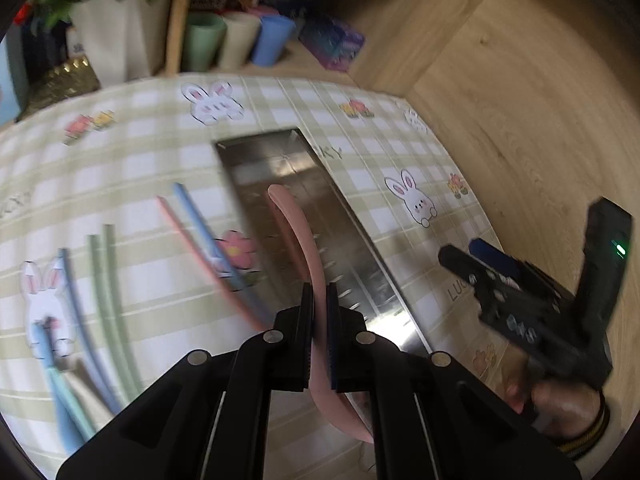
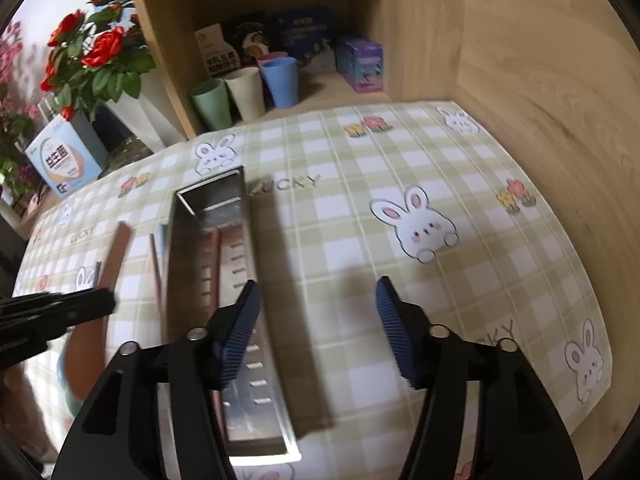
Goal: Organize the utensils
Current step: 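Lower the pink spoon into the steel tray and open the left gripper, then move the left gripper to the blue spoon and close on its handle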
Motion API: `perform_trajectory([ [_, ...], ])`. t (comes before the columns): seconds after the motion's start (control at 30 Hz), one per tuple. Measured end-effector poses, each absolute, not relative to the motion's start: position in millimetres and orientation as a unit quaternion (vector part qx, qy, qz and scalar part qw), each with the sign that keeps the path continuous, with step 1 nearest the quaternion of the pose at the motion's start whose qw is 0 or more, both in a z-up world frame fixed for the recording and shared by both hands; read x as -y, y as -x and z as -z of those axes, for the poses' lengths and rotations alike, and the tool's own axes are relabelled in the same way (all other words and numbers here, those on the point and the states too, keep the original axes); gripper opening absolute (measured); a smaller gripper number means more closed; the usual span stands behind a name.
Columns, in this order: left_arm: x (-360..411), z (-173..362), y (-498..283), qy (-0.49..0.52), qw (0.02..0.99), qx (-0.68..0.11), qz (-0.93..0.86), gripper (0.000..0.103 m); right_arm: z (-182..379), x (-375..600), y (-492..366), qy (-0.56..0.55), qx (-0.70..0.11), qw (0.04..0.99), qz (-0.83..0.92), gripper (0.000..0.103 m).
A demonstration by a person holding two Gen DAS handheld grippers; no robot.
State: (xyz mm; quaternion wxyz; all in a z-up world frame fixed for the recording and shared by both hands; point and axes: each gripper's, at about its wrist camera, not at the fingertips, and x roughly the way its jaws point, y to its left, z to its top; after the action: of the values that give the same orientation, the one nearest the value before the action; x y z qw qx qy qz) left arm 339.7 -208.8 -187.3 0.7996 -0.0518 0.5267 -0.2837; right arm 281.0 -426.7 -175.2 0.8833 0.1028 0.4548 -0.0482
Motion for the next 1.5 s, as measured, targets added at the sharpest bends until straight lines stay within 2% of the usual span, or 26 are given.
perform_trajectory([
  [0.1,228.1,203.4,-347.7,0.049,0.788,-0.551,0.271,0.006,177.0,433.3,-275.4,-0.112,-0.455,0.882,0.051,0.078],
  [0.2,243.8,216.8,-351.8,0.043,0.777,-0.568,0.267,0.006,176.4,436.6,-269.8,-0.117,-0.452,0.883,0.055,0.085],
  [0.67,289.2,253.5,-339.0,0.002,0.733,-0.608,0.304,0.007,178.1,448.7,-258.0,-0.143,-0.452,0.877,0.075,0.085],
  [0.73,285.6,249.4,-338.8,0.007,0.734,-0.604,0.309,0.012,176.9,448.5,-257.0,-0.143,-0.452,0.877,0.078,0.085],
  [0.77,283.2,246.3,-338.0,0.011,0.735,-0.602,0.311,0.023,176.2,448.1,-256.4,-0.144,-0.451,0.877,0.08,0.085],
  [0.8,278.5,241.3,-337.4,0.015,0.739,-0.597,0.311,0.033,175.6,447.3,-255.8,-0.145,-0.45,0.877,0.08,0.085],
  [0.9,259.7,221.1,-332.4,0.025,0.754,-0.574,0.318,0.04,173.1,443.4,-253.4,-0.148,-0.447,0.879,0.08,0.085],
  [1.23,141.8,157.8,-314.7,0.044,0.847,-0.47,0.246,0.043,171.7,403.0,-251.6,-0.176,-0.432,0.883,0.048,0.085],
  [1.5,20.2,161.1,-288.6,0.044,0.881,-0.454,0.127,0.043,166.7,342.6,-254.6,-0.16,-0.421,0.893,-0.005,0.086],
])
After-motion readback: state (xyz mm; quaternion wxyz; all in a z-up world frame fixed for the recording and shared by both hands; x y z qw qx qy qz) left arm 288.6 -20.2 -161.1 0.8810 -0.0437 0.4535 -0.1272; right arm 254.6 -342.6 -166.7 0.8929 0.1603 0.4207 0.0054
